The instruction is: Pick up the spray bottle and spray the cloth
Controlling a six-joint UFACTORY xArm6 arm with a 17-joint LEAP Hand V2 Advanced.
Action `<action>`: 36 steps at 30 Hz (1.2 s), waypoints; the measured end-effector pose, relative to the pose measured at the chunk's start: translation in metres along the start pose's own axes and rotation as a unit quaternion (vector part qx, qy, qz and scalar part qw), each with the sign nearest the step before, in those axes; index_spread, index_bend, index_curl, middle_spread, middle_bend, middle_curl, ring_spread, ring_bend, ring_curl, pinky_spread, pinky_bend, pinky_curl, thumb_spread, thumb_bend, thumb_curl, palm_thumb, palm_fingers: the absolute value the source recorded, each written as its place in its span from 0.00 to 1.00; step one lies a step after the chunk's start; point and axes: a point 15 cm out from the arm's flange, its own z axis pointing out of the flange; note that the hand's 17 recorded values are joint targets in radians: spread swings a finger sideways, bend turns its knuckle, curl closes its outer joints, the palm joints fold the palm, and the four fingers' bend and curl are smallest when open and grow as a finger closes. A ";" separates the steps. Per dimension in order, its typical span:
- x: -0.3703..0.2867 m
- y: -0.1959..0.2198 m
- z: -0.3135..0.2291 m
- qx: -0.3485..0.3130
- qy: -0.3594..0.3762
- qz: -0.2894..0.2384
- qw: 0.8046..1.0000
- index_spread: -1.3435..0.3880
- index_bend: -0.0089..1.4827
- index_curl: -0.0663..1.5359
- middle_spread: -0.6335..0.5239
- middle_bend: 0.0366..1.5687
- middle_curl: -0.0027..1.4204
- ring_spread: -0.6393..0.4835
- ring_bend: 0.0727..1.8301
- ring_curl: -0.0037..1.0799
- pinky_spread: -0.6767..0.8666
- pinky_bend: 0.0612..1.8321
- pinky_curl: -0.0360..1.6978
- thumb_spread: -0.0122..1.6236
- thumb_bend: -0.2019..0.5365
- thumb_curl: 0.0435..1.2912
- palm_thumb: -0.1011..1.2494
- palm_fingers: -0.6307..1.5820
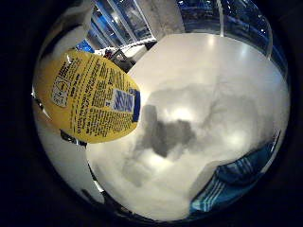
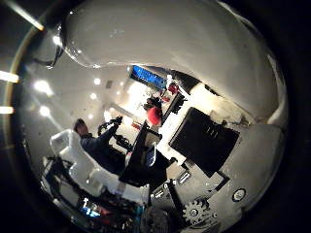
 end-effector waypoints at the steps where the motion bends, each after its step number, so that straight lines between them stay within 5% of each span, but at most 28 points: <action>1: 0.005 0.003 -0.002 -0.004 0.005 -0.001 1.000 0.66 0.79 0.56 0.48 0.91 0.46 0.38 0.73 0.72 0.35 0.54 0.87 0.60 0.25 0.57 0.81 0.80; 10: 0.032 0.024 -0.001 -0.015 0.012 0.019 1.000 0.66 0.78 0.55 0.47 0.91 0.46 0.38 0.73 0.71 0.35 0.53 0.85 0.61 0.24 0.56 0.78 0.80; 15: 0.034 0.024 -0.005 -0.016 0.013 0.017 1.000 0.64 0.63 0.52 0.47 0.84 0.43 0.41 0.69 0.63 0.31 0.49 0.74 0.60 0.22 0.50 0.68 0.78; 17: 0.034 0.027 -0.006 -0.027 0.015 0.009 0.999 0.62 0.48 0.50 0.46 0.77 0.41 0.41 0.69 0.61 0.26 0.50 0.69 0.61 0.22 0.47 0.65 0.69; 19: 0.034 0.031 -0.008 -0.042 0.020 -0.002 0.999 0.60 0.34 0.48 0.45 0.65 0.38 0.39 0.64 0.60 0.24 0.48 0.67 0.63 0.22 0.43 0.62 0.44; 20: 0.034 0.033 -0.010 -0.050 0.024 -0.009 0.998 0.58 0.34 0.47 0.46 0.57 0.36 0.42 0.58 0.59 0.29 0.42 0.66 0.64 0.21 0.40 0.60 0.30; 21: 0.033 0.033 -0.012 -0.057 0.028 -0.018 0.998 0.55 0.26 0.38 0.48 0.44 0.29 0.47 0.44 0.44 0.40 0.36 0.60 0.64 0.21 0.37 0.56 0.23; 24: 0.031 0.035 -0.021 -0.078 0.041 -0.037 0.995 0.54 0.16 0.31 0.53 0.27 0.23 0.57 0.30 0.32 0.58 0.28 0.51 0.63 0.20 0.30 0.49 0.22; 30: 0.020 0.024 -0.047 -0.088 0.063 -0.061 0.992 0.54 0.10 0.24 0.57 0.13 0.20 0.65 0.19 0.25 0.72 0.21 0.38 0.60 0.23 0.25 0.45 0.26; 36: 0.024 0.041 -0.093 -0.088 0.082 -0.050 0.992 0.54 0.11 0.22 0.57 0.11 0.21 0.65 0.17 0.24 0.73 0.20 0.33 0.60 0.23 0.22 0.45 0.28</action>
